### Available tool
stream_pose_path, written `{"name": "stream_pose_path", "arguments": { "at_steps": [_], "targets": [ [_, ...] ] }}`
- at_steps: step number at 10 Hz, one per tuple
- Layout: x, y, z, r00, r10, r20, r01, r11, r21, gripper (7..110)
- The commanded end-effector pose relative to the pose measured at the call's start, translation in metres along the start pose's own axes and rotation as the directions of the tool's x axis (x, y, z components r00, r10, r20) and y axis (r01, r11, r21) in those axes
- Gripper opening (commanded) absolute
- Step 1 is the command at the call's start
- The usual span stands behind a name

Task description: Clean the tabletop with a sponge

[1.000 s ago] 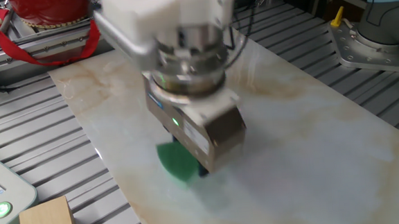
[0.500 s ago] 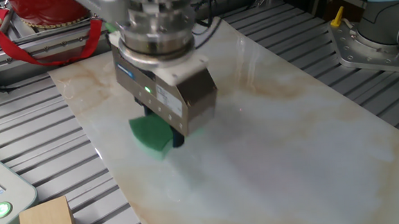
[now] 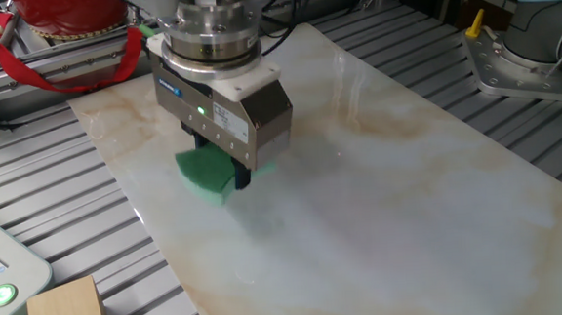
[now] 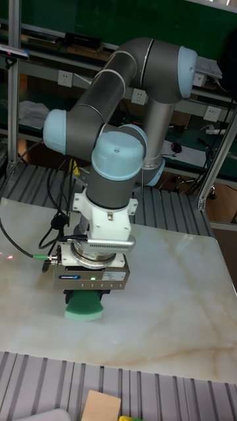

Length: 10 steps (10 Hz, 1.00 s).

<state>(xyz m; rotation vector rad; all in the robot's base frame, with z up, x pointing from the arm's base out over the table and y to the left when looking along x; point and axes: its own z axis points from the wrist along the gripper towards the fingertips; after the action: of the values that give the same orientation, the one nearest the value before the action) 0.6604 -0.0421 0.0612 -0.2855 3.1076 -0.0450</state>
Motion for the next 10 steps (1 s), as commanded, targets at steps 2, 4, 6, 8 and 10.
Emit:
{"name": "stream_pose_path", "arguments": {
  "at_steps": [2, 4, 6, 8, 10],
  "targets": [
    [0.007, 0.001, 0.003, 0.999, 0.029, 0.019, -0.028, 0.998, -0.054, 7],
    [0.006, 0.003, 0.005, 0.999, 0.019, 0.03, -0.017, 0.998, -0.063, 7],
    [-0.007, -0.002, 0.005, 0.996, 0.011, 0.085, -0.008, 0.999, -0.035, 7],
    [-0.011, -0.008, 0.007, 0.995, 0.013, 0.099, -0.012, 1.0, -0.008, 7],
    [-0.005, -0.015, 0.004, 0.997, 0.002, 0.078, -0.003, 1.0, 0.005, 7]
  ]
}}
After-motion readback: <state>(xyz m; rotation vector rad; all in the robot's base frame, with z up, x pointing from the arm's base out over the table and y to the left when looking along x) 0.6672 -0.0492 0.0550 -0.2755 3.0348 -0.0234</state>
